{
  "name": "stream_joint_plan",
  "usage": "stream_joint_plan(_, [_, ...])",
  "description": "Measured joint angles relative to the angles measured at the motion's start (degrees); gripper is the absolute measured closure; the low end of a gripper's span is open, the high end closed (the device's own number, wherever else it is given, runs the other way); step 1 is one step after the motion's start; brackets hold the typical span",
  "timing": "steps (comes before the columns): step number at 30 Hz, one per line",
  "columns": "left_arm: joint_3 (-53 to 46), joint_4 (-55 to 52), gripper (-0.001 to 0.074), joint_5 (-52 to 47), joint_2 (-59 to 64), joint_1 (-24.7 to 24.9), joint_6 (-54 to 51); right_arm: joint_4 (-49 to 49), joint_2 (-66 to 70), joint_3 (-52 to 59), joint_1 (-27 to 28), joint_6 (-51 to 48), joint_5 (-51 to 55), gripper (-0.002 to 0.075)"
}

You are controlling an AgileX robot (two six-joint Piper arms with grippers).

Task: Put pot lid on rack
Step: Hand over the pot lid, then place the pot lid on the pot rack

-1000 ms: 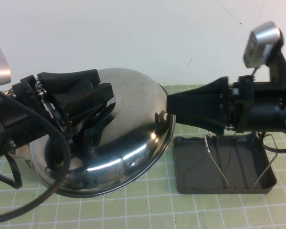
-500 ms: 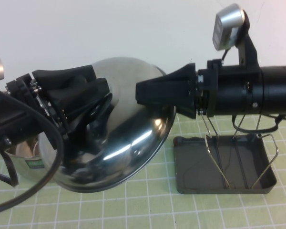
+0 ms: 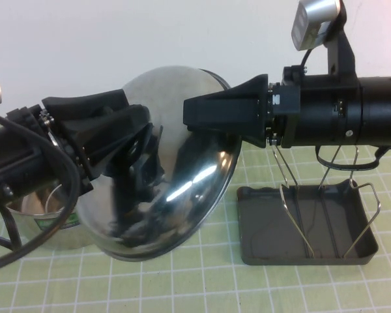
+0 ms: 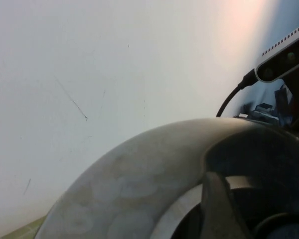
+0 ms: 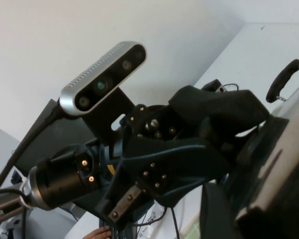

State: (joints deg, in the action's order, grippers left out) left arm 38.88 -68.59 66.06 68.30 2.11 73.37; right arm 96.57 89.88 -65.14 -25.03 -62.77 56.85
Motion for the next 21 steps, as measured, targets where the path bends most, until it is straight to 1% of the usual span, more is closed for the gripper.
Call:
stream_joint_plan(1, [0.0, -0.1, 0.0410, -0.1, 0.0, 0.0, 0.9, 0.1, 0.0, 0.0, 0.0, -0.5, 0.0, 0.0386])
stream_joint_plan(3, [0.0, -1.9, 0.0344, 0.1, 0.0, 0.1, 3.3, 0.0, 0.0, -0.2, -0.3, -1.7, 0.4, 0.0564])
stream_joint_plan(5, [0.0, -2.7, 0.0248, 0.8, 0.0, 0.1, 5.6, -0.6, 0.0, -0.4, -0.5, -1.9, 0.5, 0.0651])
stream_joint_plan(7, [0.0, -2.7, 0.0181, 0.7, 0.0, 0.1, 6.6, -1.6, 0.1, -0.4, -0.5, -2.3, 0.3, 0.0676])
stream_joint_plan(8, [0.0, -2.7, 0.0159, 0.3, 0.0, 0.1, 6.7, -1.4, 0.1, -0.6, -0.5, -2.7, 0.0, 0.0683])
stream_joint_plan(10, [0.0, -2.7, 0.0140, -0.2, 0.0, 0.1, 6.7, -1.3, 0.1, -0.8, -0.4, -2.7, 0.3, 0.0694])
stream_joint_plan(13, [0.0, -2.6, 0.0141, -0.5, 0.0, 0.1, 6.5, -1.5, 0.2, -2.4, -0.4, -3.6, 0.5, 0.0696])
stream_joint_plan(16, [0.0, -2.7, 0.0168, -0.6, 0.0, 0.1, 6.4, -1.5, 0.2, -5.6, -0.4, -5.5, 1.2, 0.0696])
stream_joint_plan(18, [0.0, -3.0, 0.0213, -0.7, 0.0, 0.1, 6.4, -1.4, 0.2, -7.5, -0.4, -6.2, 1.6, 0.0698])
stream_joint_plan(21, [0.0, -4.1, 0.0325, -0.8, 0.0, 0.0, 6.4, -1.4, -0.3, -8.7, -0.4, -6.4, 1.4, 0.0698])
